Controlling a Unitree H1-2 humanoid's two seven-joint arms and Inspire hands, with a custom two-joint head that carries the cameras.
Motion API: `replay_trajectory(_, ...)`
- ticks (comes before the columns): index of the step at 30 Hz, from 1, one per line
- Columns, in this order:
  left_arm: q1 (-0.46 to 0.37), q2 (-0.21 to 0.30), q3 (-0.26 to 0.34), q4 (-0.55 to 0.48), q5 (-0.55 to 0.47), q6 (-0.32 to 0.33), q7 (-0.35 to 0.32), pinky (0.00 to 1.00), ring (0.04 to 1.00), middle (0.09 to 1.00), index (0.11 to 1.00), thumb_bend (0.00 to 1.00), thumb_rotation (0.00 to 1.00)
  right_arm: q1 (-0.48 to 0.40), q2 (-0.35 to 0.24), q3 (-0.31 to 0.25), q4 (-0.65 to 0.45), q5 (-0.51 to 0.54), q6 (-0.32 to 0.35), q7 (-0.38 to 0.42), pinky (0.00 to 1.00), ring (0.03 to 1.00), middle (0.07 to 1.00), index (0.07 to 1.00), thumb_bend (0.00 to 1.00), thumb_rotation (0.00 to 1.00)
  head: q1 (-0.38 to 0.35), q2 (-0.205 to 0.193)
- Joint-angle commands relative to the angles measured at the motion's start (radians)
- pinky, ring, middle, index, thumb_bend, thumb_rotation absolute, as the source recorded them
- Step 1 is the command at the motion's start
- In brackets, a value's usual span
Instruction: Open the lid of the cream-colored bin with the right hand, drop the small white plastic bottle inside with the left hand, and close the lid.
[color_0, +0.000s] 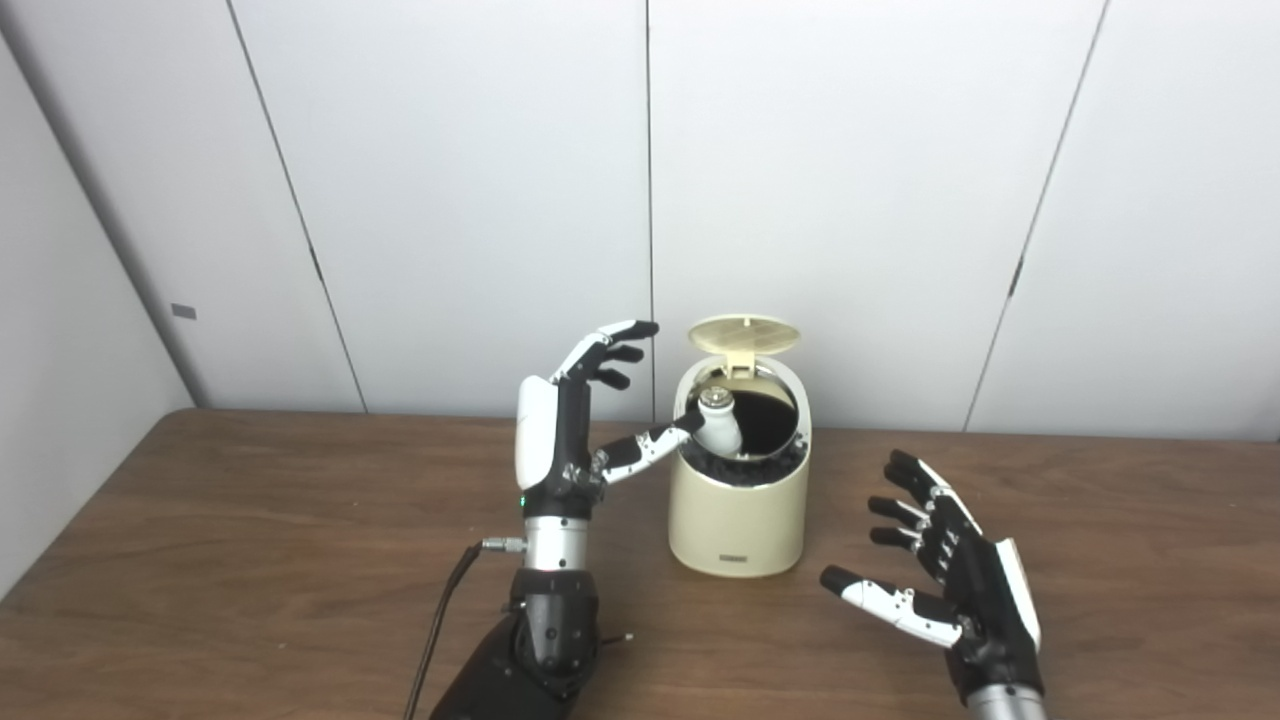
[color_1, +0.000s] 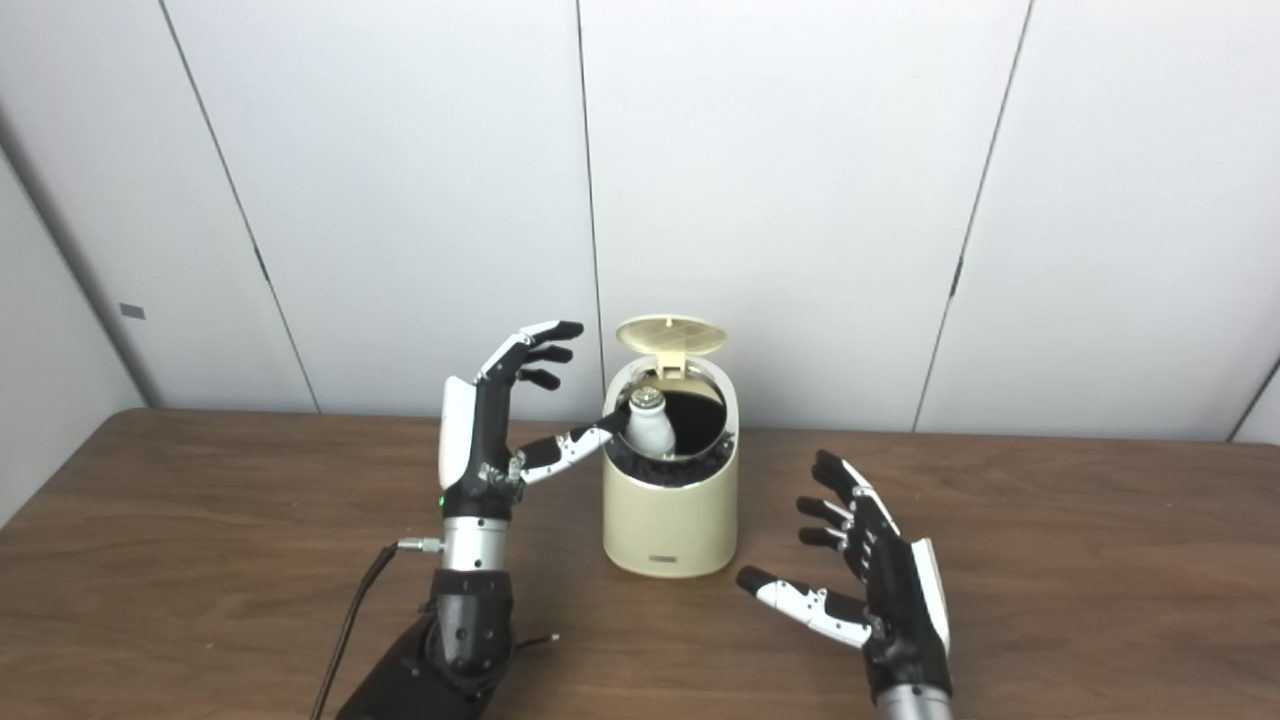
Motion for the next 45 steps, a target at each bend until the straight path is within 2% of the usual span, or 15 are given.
replay_trajectory(1,-0.012,0.020,0.020,-0.052,-0.100,-0.019,-0.097,0.57,0.692,0.769,0.750,0.67,0.02,-0.032,-0.001,-0.001,-0.019,0.002,-0.032,-0.003,0.67,0.762,0.864,0.851,0.72,0.13,0.000,-0.001)
replay_trajectory(7,0.041,0.044,0.092,-0.117,-0.353,-0.012,-0.391,0.66,0.747,0.813,0.838,0.65,0.18,-0.030,-0.008,-0.003,-0.015,0.013,-0.037,0.004,0.69,0.766,0.866,0.852,0.71,0.14,0.000,0.000)
replay_trajectory(9,0.052,0.059,0.113,-0.122,-0.398,-0.013,-0.468,0.67,0.762,0.824,0.869,0.63,0.19,-0.030,-0.010,-0.004,-0.013,0.017,-0.037,0.005,0.70,0.771,0.866,0.851,0.72,0.15,-0.001,0.000)
replay_trajectory(10,0.057,0.072,0.122,-0.121,-0.416,-0.014,-0.506,0.66,0.761,0.825,0.878,0.65,0.23,-0.029,-0.012,-0.005,-0.013,0.020,-0.035,0.006,0.70,0.771,0.868,0.853,0.72,0.16,-0.001,-0.001)
replay_trajectory(14,0.080,0.097,0.159,-0.133,-0.451,0.010,-0.602,0.64,0.767,0.836,0.887,0.73,0.35,-0.029,-0.021,-0.008,-0.011,0.021,-0.037,0.006,0.70,0.778,0.869,0.852,0.73,0.19,-0.005,-0.002)
replay_trajectory(16,0.094,0.101,0.178,-0.145,-0.462,0.028,-0.634,0.63,0.775,0.841,0.889,0.75,0.37,-0.030,-0.029,-0.012,-0.009,0.029,-0.045,0.009,0.70,0.781,0.869,0.853,0.73,0.20,-0.006,-0.003)
replay_trajectory(19,0.110,0.100,0.204,-0.156,-0.468,0.045,-0.667,0.64,0.782,0.841,0.888,0.73,0.33,-0.036,-0.042,-0.017,-0.005,0.032,-0.059,0.010,0.71,0.791,0.884,0.862,0.71,0.22,-0.010,-0.003)
replay_trajectory(22,0.128,0.099,0.222,-0.165,-0.458,0.066,-0.683,0.65,0.776,0.830,0.883,0.72,0.30,-0.066,-0.069,-0.010,-0.021,0.003,-0.044,0.017,0.67,0.787,0.882,0.861,0.66,0.28,-0.021,-0.005)
replay_trajectory(24,0.139,0.098,0.232,-0.163,-0.459,0.067,-0.697,0.64,0.773,0.831,0.884,0.72,0.29,-0.102,-0.096,-0.002,-0.029,-0.013,-0.039,0.035,0.65,0.786,0.875,0.861,0.65,0.35,-0.028,-0.007)
replay_trajectory(27,0.159,0.093,0.248,-0.160,-0.479,0.080,-0.717,0.64,0.779,0.836,0.875,0.73,0.26,-0.185,-0.148,0.013,-0.041,-0.031,-0.016,0.079,0.68,0.796,0.864,0.858,0.61,0.39,-0.041,-0.011)
replay_trajectory(30,0.175,0.082,0.257,-0.147,-0.477,0.072,-0.730,0.65,0.795,0.851,0.890,0.72,0.24,-0.271,-0.194,0.035,-0.060,-0.085,0.062,0.120,0.70,0.813,0.861,0.846,0.61,0.46,-0.055,-0.015)
replay_trajectory(34,0.192,0.066,0.262,-0.126,-0.463,0.060,-0.733,0.65,0.798,0.867,0.903,0.71,0.22,-0.390,-0.242,0.072,-0.063,-0.152,0.162,0.170,0.70,0.799,0.843,0.822,0.64,0.50,-0.075,-0.027)
replay_trajectory(38,0.199,0.055,0.265,-0.108,-0.436,0.054,-0.725,0.66,0.806,0.873,0.906,0.71,0.24,-0.462,-0.278,0.099,-0.057,-0.194,0.203,0.210,0.71,0.799,0.836,0.821,0.64,0.56,-0.082,-0.036)
replay_trajectory(40,0.199,0.050,0.268,-0.093,-0.436,0.044,-0.728,0.67,0.804,0.876,0.911,0.71,0.24,-0.497,-0.290,0.114,-0.067,-0.216,0.254,0.242,0.72,0.812,0.848,0.831,0.66,0.60,-0.086,-0.039)
replay_trajectory(45,0.194,0.038,0.277,-0.063,-0.446,0.022,-0.740,0.68,0.802,0.875,0.918,0.68,0.19,-0.558,-0.312,0.147,-0.062,-0.268,0.312,0.291,0.73,0.842,0.874,0.838,0.67,0.65,-0.087,-0.045)
